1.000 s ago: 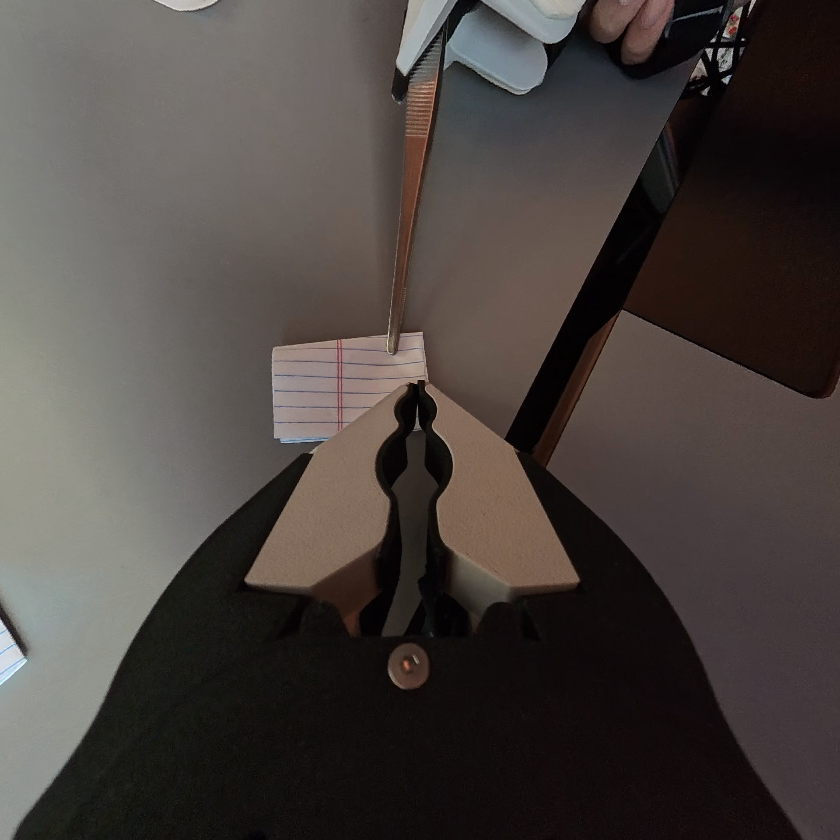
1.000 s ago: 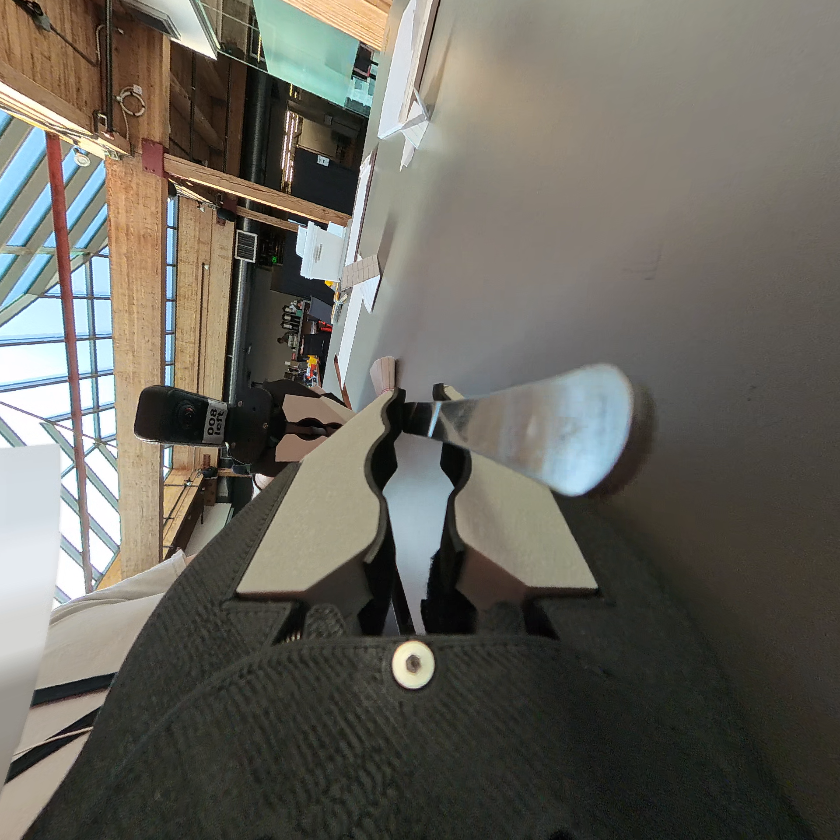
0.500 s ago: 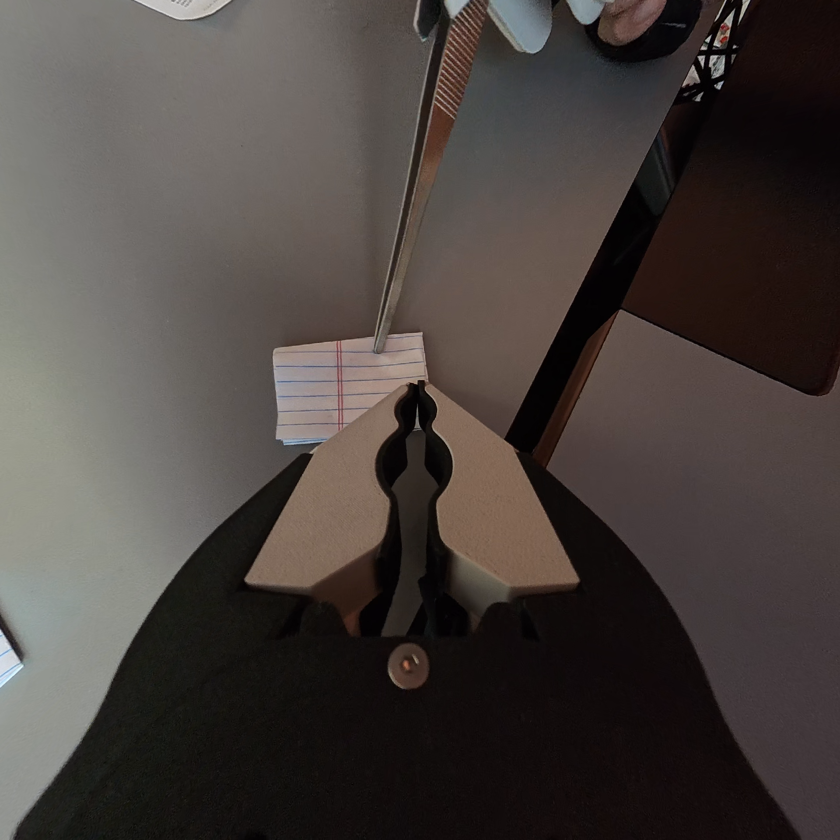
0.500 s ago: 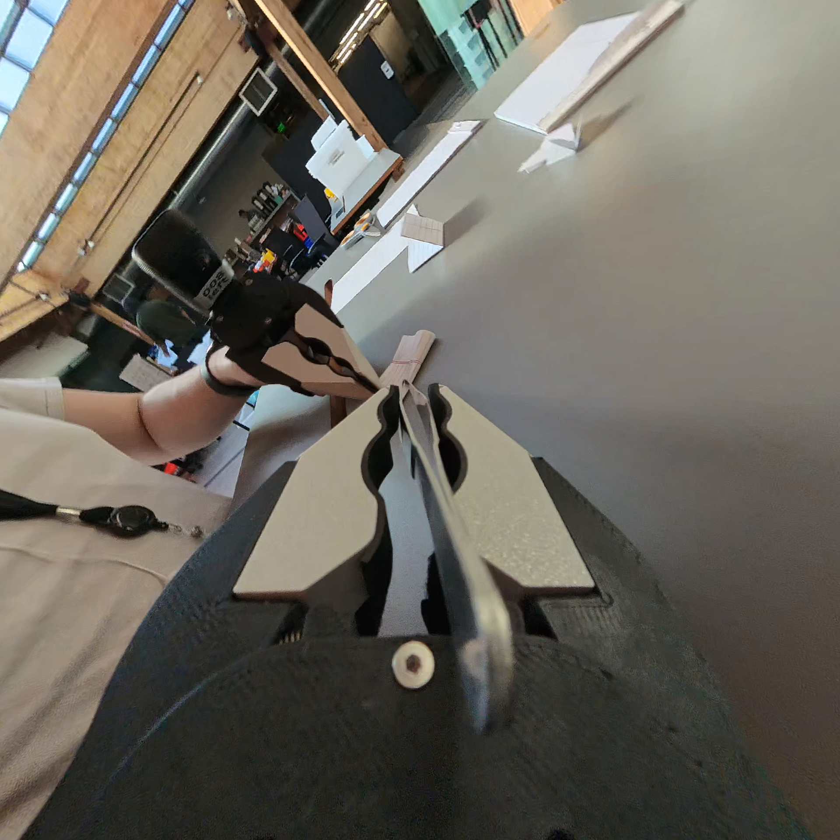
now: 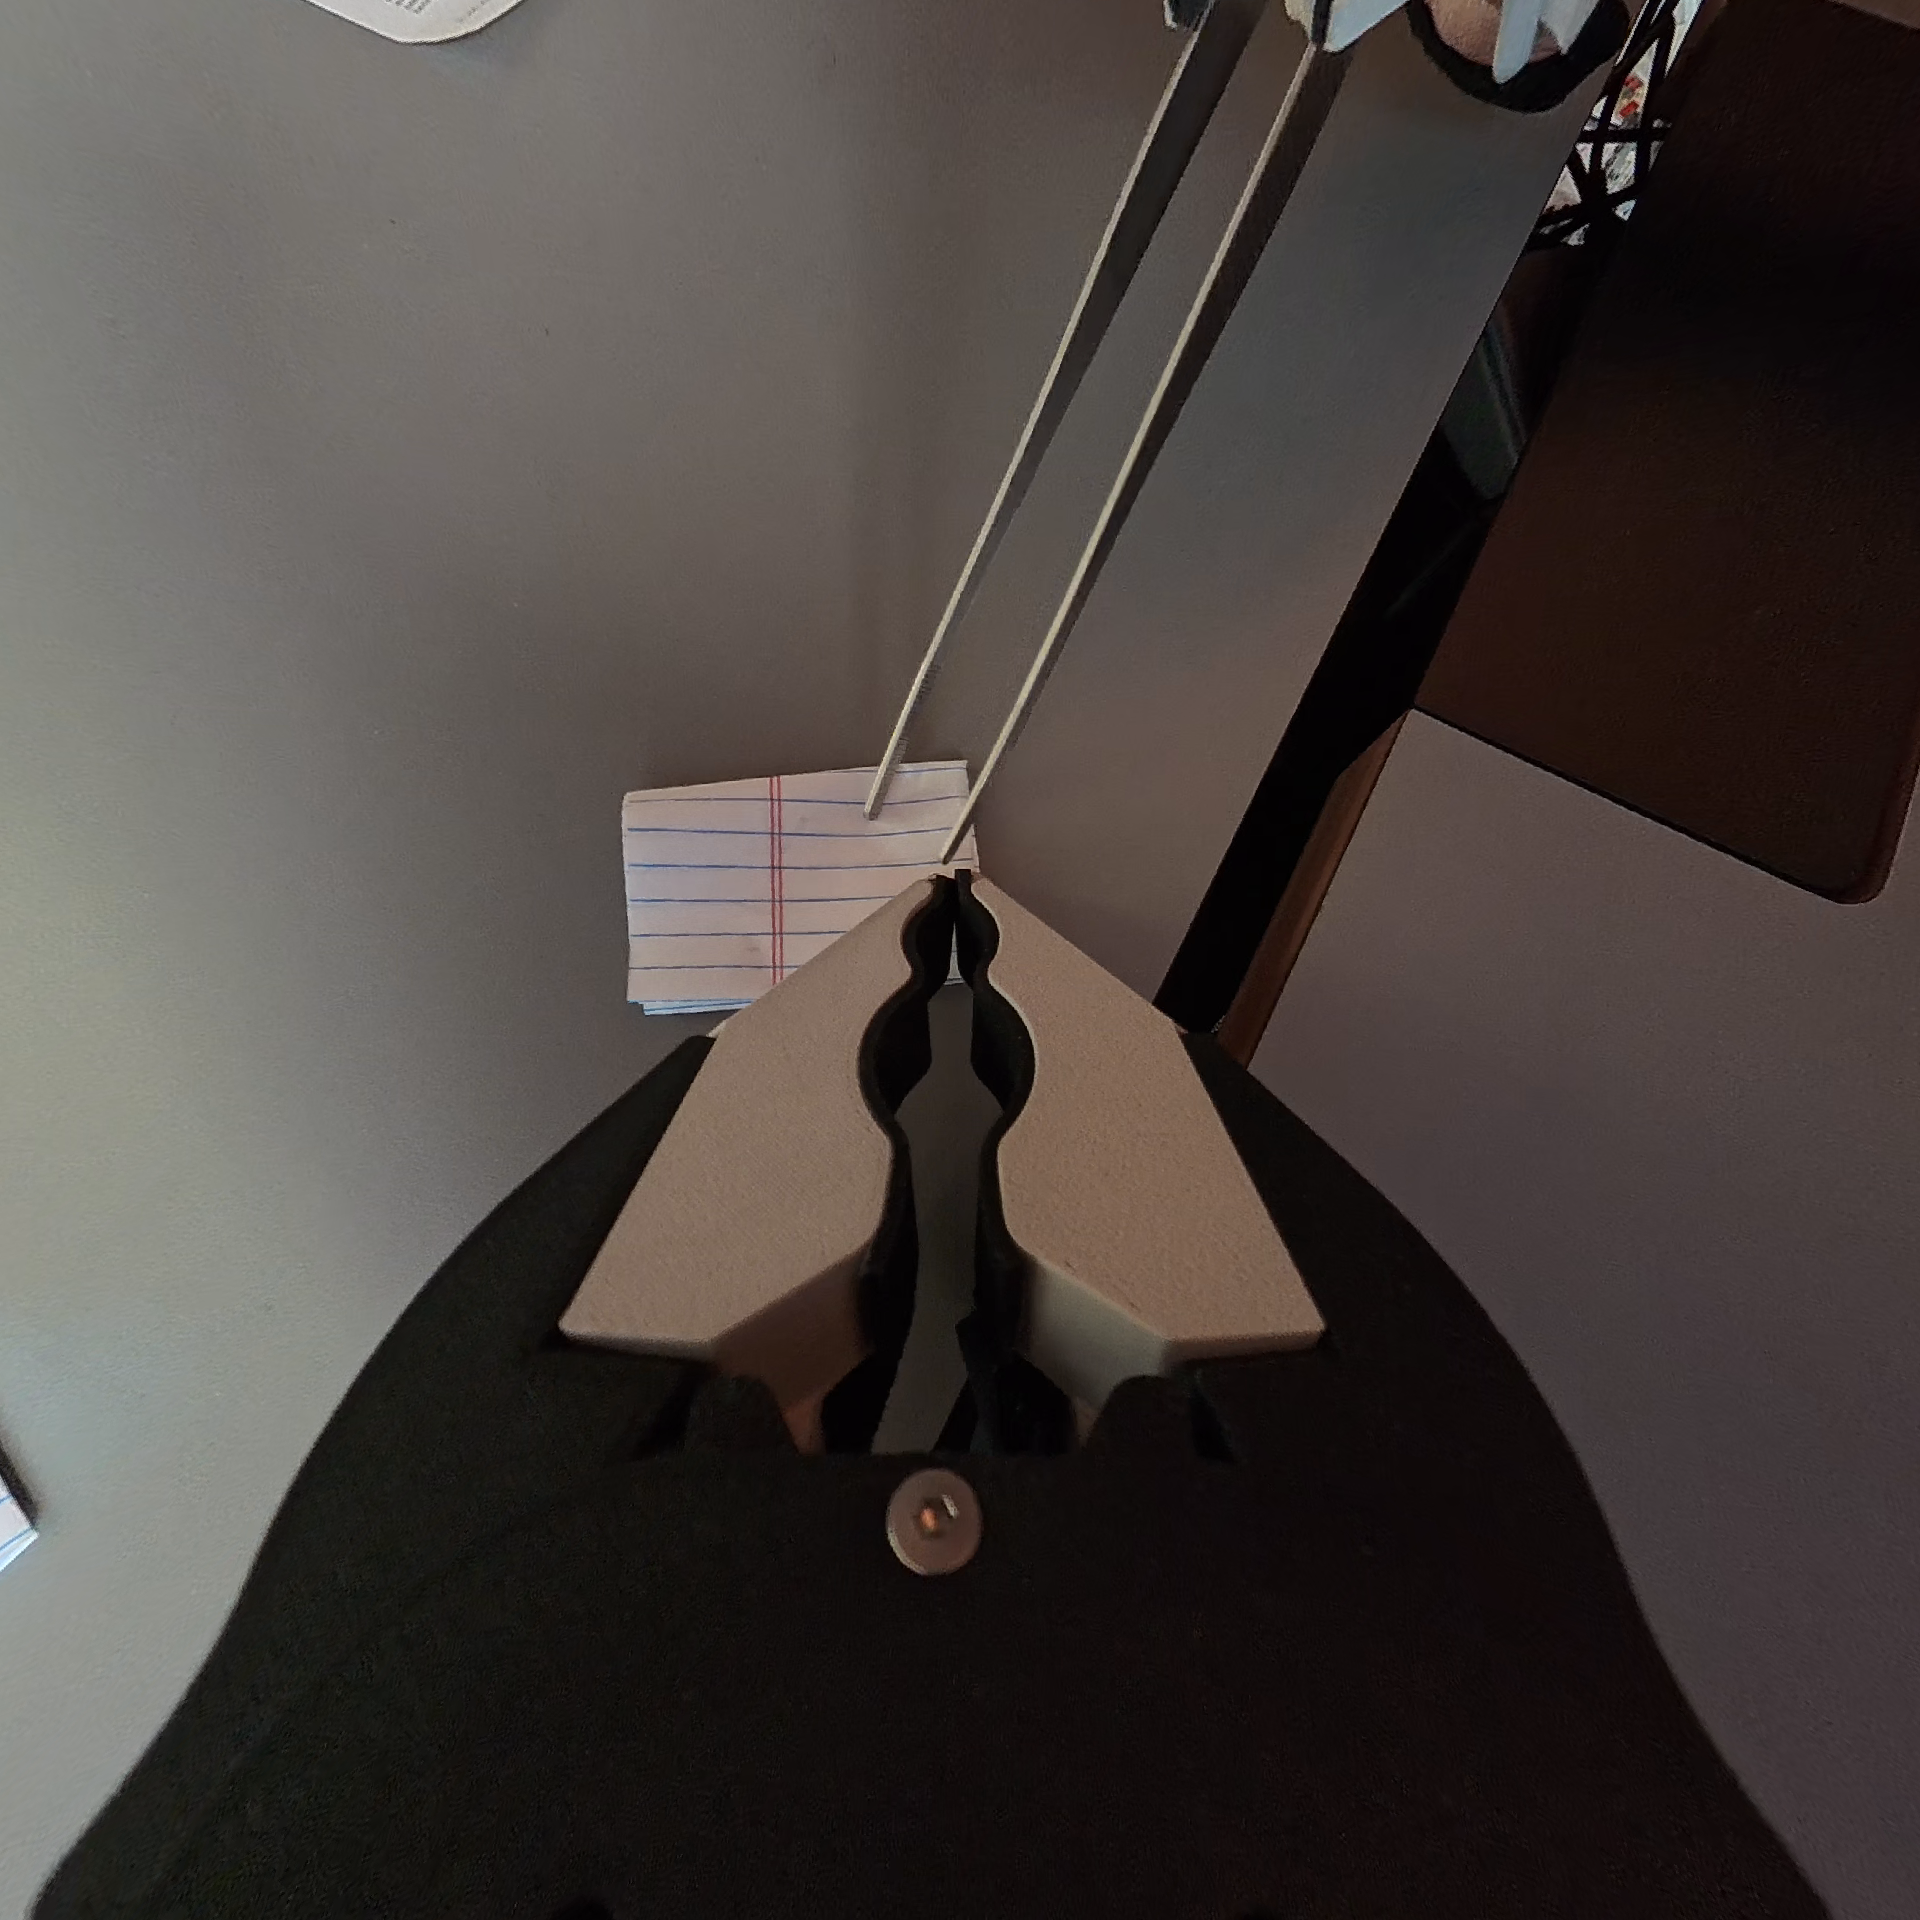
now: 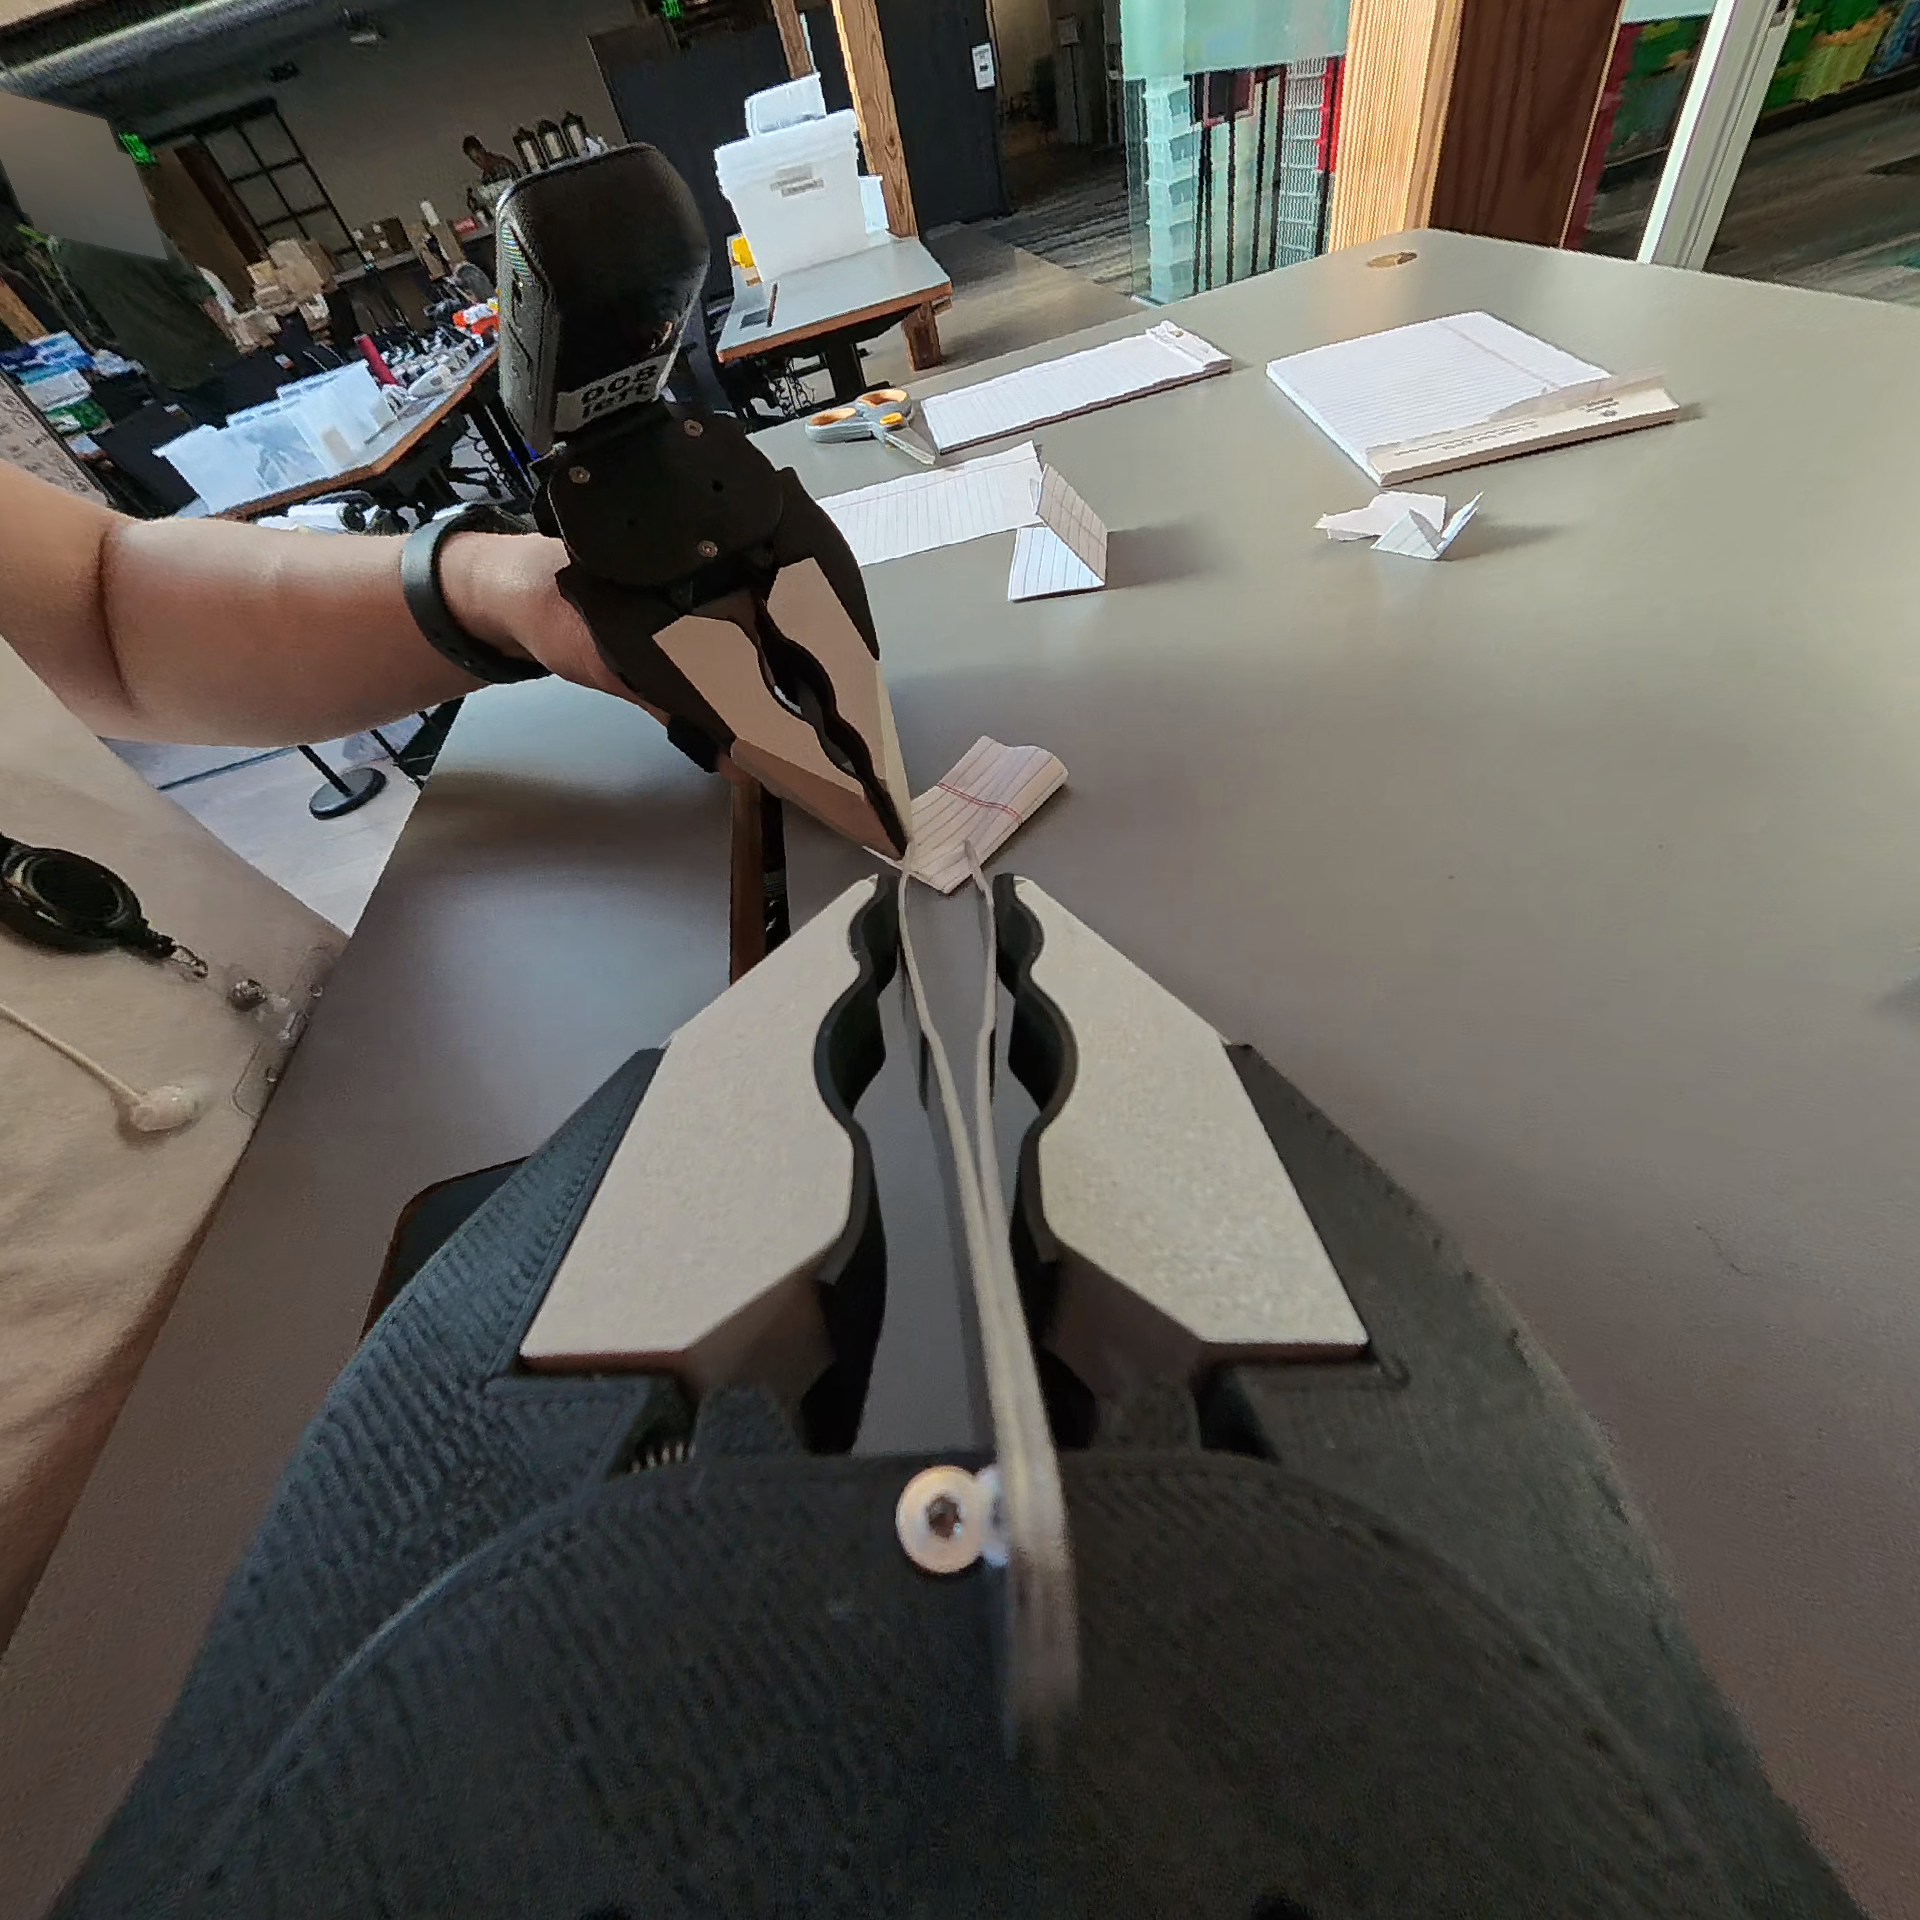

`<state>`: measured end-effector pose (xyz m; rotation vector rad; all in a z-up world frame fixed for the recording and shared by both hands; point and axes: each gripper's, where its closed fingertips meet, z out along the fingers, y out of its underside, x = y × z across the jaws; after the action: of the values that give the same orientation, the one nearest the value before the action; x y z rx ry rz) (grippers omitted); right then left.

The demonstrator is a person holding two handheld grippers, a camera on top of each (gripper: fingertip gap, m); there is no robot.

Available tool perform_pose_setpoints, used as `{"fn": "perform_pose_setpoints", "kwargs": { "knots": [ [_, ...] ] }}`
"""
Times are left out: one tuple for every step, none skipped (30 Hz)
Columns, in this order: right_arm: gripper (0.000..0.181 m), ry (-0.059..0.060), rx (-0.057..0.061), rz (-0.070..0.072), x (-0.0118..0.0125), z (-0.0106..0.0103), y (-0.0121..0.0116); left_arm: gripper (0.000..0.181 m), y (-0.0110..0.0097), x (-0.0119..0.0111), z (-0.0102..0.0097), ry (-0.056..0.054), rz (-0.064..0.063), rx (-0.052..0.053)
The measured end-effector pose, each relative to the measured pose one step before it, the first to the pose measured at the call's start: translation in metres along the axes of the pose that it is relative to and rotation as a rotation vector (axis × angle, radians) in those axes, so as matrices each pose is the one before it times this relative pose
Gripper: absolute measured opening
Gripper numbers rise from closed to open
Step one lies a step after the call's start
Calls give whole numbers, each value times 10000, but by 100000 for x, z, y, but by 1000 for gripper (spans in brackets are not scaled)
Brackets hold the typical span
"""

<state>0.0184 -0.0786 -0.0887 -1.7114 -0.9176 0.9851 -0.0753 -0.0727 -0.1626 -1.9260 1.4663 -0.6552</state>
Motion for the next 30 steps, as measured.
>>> {"fn": "perform_pose_setpoints", "kwargs": {
  "knots": [
    [19, 6, 60, -19, 72, -23, 59, 0, 6, 1, 4, 10, 1, 4],
    [18, -16, 51, 8, 80, -32, 112, 0, -2, 2, -1, 12, -10, 3],
    [16, 71, 45, -85, 202, -56, 107, 0, -2, -1, -1, 11, -7, 4],
    [14, 66, 45, -291, 92, -49, 79, 0, 3, -2, 2, 8, -3, 11],
    [13, 45, 41, -339, -33, -46, -5, 0, 7, 5, 2, 6, -9, 24],
    [13, 41, 23, -452, -164, 8, -34, 0, -10, 5, -3, 6, -27, 34],
    [12, 39, 30, -512, -248, 4, -46, 0, 0, -5, -1, 6, -32, 35],
    [12, 60, 21, -513, -299, 27, -11, 0, 8, -7, -6, 5, -17, 31],
    [12, 71, 21, -451, -289, 13, -13, 0, 0, 6, -1, 6, -8, 19],
    [12, 72, 25, -353, -240, -28, -1, 0, 6, 7, 8, 9, 8, 1],
    [12, 47, 37, -261, -197, -27, 8, 0, 3, -6, -4, 8, 32, -16],
    [12, 57, 38, -172, -102, -35, -5, 0, -2, 3, 3, 6, 45, -36],
    [12, 83, 4, -180, -6, -31, -24, 0, 14, -1, 2, 4, 53, -57],
    [12, 26, 5, -160, -39, 4, 3, 0, 6, 7, -4, 7, 58, -76],
    [12, -24, 10, -74, -42, -7, -11, 0, 8, 0, 0, 20, 69, -85],
    [12, -42, 9, 18, 46, -15, 14, 0, 1, 1, 4, 49, 82, -84],
    [12, -36, 9, 24, 96, -19, 12, 0, 5, 12, 4, 98, 107, -92],
    [12, -43, 18, 44, 98, -23, 5, 0, 19, 14, -1, 165, 135, -110],
    [12, -34, 2, 89, 113, -12, 18, 0, 15, 12, -13, 229, 140, -135],
    [12, -45, -11, 21, 54, 15, 21, 0, 10, 24, 2, 269, 196, -162],
    [12, -42, -23, 59, 56, 6, 0, 0, 20, 35, -11, 281, 263, -163],
    [12, -29, -12, 114, 104, 2, 6, 0, 16, 19, 3, 280, 192, -173],
    [12, -32, -3, 331, 237, 9, 48, 0, 16, 27, -3, 264, 171, -202],
    [12, -66, 13, 671, 394, 0, 84, 0, 31, 15, -6, 232, 238, -203],
    [12, -92, -14, 918, 530, 20, 105, 0, 14, 22, -5, 214, 196, -191],
    [12, -133, -27, 1035, 571, 25, 88, 0, 8, 17, -1, 193, 150, -177],
    [12, -134, -24, 839, 562, 18, 71, 0, 17, 5, 3, 154, 113, -146],
    [11, -118, -22, 598, 494, 30, 31, 0, 2, 14, 0, 119, 43, -112],
    [11, -100, -57, 469, 446, 55, 18, 0, 14, 4, -9, 83, 6, -76],
    [11, -98, -79, 465, 482, 56, 19, 0, 5, 2, 3, 40, 13, -38]
  ]
}}
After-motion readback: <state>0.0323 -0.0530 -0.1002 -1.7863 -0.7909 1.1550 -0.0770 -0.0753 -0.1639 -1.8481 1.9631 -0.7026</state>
